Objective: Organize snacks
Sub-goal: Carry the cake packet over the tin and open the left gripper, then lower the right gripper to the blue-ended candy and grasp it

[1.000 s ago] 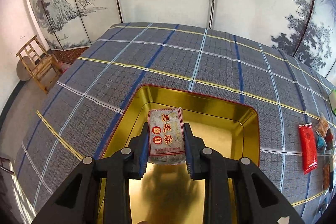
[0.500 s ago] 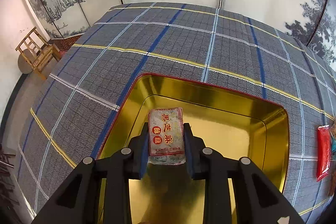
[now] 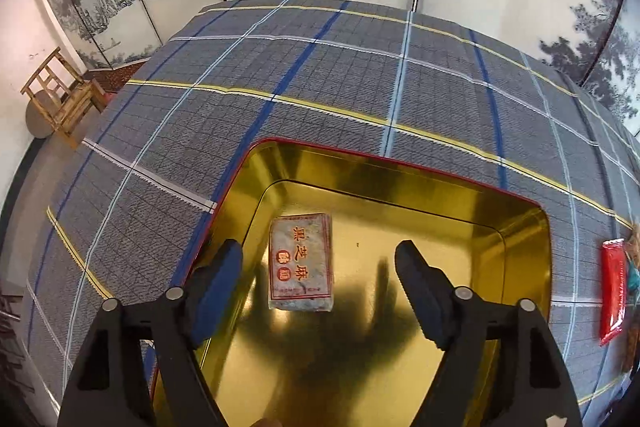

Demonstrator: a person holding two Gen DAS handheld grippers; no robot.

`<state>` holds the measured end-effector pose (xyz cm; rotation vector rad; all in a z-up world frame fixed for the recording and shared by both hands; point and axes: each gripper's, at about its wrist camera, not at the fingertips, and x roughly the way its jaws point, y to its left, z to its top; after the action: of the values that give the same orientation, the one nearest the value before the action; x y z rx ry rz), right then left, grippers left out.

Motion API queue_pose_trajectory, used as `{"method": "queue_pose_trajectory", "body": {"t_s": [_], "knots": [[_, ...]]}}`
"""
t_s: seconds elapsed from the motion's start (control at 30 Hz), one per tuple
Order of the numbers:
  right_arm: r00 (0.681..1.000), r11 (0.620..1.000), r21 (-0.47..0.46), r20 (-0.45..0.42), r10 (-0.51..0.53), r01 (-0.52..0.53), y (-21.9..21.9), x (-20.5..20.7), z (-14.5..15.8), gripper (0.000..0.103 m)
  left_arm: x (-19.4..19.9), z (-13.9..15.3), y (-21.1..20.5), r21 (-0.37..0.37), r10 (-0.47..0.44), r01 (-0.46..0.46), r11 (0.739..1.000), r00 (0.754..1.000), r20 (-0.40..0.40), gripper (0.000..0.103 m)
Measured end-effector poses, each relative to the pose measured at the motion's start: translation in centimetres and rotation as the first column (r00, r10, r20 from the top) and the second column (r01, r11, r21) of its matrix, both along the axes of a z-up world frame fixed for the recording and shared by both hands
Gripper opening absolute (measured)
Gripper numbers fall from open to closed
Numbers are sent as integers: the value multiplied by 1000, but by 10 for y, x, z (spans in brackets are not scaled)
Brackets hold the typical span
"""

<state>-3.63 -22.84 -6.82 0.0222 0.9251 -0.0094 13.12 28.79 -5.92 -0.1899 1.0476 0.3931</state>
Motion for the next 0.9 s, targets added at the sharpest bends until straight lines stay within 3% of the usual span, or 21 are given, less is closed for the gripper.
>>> {"method": "queue_pose_trajectory", "body": {"t_s": [0.13,0.23,0.3,0.5,0.7,0.9], "knots": [[999,999,4,2,50,-50,11,6,-2,103,-17,22,-9,33,-34,32,999,998,60,83],[996,996,11,-2,89,-89,21,14,-4,103,-43,46,-15,41,-75,70,997,986,149,90],[995,994,27,0,103,-103,25,20,-5,103,-66,60,-21,44,-100,93,995,975,199,96],[997,992,98,1,78,-78,20,34,-7,103,-155,83,-41,86,-181,162,983,936,302,101],[997,991,113,-10,73,-72,21,42,-10,103,-222,58,-56,120,-175,145,982,940,293,102],[997,994,73,-12,82,-81,32,43,-14,103,-252,33,-64,143,-141,103,984,948,285,102]]}}
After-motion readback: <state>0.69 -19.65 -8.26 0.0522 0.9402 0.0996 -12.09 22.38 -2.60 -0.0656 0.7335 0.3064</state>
